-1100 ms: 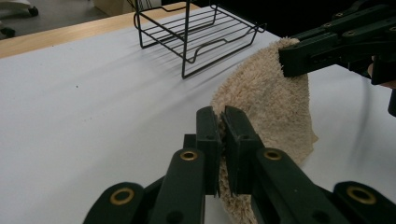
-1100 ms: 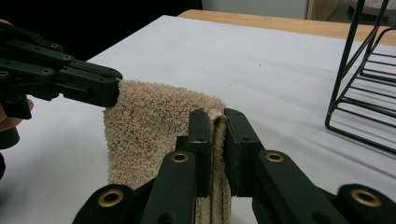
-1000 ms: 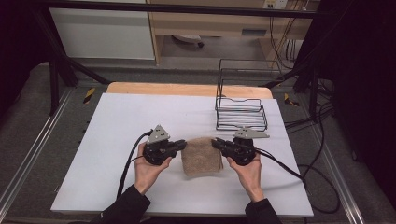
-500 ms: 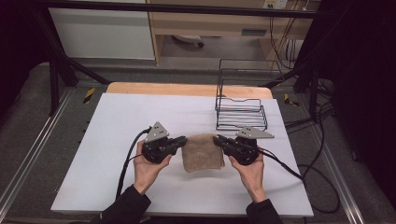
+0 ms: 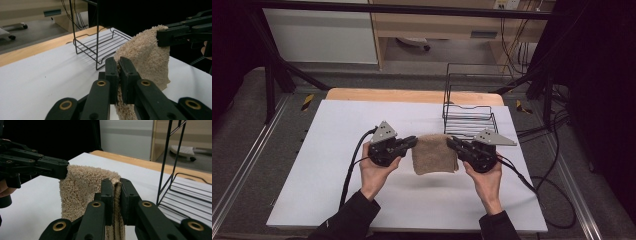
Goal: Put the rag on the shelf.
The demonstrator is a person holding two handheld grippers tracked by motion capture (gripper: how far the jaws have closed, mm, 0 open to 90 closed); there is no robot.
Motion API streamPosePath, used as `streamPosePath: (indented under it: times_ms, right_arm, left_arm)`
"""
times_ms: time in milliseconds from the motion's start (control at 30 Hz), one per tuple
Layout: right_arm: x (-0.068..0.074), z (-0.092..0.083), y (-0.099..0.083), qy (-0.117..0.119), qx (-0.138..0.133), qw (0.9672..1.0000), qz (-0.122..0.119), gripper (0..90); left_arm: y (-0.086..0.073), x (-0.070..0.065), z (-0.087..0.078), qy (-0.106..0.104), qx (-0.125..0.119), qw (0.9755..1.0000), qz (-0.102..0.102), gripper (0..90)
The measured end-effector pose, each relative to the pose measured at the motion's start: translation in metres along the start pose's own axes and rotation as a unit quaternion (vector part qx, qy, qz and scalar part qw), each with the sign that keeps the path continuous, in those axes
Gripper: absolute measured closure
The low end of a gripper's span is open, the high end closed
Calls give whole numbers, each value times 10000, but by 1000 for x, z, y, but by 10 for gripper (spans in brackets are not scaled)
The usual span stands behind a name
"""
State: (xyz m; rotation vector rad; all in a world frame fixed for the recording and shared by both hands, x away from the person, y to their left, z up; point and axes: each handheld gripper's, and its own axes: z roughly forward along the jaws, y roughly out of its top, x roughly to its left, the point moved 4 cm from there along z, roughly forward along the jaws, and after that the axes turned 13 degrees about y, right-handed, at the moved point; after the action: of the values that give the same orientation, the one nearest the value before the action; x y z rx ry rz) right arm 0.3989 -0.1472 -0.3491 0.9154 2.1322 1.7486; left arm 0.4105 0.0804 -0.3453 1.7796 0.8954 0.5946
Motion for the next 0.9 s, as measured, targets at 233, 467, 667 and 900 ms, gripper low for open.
streamPosePath:
  times_ms: [233, 467, 667, 900]
  right_arm:
    - [-1, -6, 13, -94, -157, 9998, -57, 823]
    - [-3, -11, 25, -181, -332, 9992, -164, 823]
    - [-4, -16, 34, -260, -431, 9985, -218, 823]
    - [-7, -24, 42, -335, -546, 9976, -249, 824]
  left_arm:
    - [15, -1, 0, -32, -161, 9999, -7, 851]
    - [27, -2, 1, -12, -317, 9995, -19, 851]
    - [38, -4, 3, 3, -446, 9990, 8, 851]
    - [51, -7, 7, -33, -562, 9984, 20, 851]
